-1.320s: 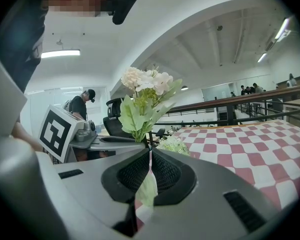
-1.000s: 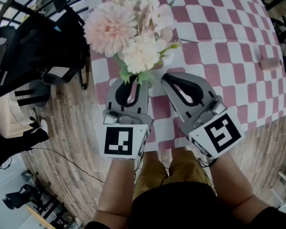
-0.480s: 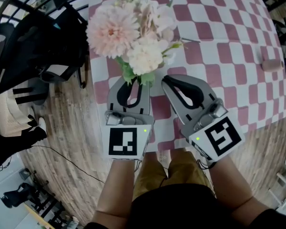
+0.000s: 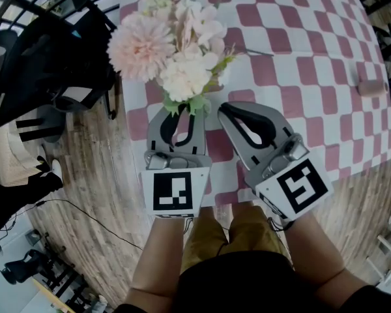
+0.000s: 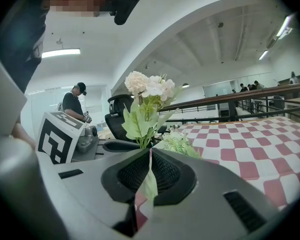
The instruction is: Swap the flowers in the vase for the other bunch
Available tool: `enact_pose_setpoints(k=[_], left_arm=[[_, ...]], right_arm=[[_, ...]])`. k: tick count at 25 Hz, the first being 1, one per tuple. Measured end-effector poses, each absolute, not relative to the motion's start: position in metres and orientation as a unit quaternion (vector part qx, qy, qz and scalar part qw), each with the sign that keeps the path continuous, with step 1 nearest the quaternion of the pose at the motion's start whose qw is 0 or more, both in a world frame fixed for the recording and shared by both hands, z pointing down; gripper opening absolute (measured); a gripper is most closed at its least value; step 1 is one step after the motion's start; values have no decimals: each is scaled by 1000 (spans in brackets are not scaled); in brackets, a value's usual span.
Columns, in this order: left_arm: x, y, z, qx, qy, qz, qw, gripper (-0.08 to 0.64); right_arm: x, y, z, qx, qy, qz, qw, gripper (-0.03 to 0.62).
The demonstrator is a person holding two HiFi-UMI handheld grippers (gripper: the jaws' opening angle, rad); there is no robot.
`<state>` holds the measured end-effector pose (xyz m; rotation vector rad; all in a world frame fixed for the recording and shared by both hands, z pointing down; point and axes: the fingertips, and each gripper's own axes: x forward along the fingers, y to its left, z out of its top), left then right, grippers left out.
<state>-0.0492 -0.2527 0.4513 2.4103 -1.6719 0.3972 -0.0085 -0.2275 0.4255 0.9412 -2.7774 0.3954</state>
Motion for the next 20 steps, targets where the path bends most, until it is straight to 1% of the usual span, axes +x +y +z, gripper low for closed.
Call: enact_pose_setpoints(k=[5, 9, 11, 20], left_arm=[[-50, -252, 451, 808, -567, 135, 87, 55], [-48, -251, 450, 807, -568, 141, 85, 109], [-48, -250, 449, 807, -567, 142, 85, 120], [-51, -246, 448, 805, -571, 143, 78, 127]], right_arm=[[-10, -227, 426, 319, -934, 134, 90, 38], [-11, -225, 424, 318, -935, 134, 88, 38], [-12, -225, 423, 318, -935, 134, 87, 38], [-16, -219, 427, 304, -939, 124, 97, 38]])
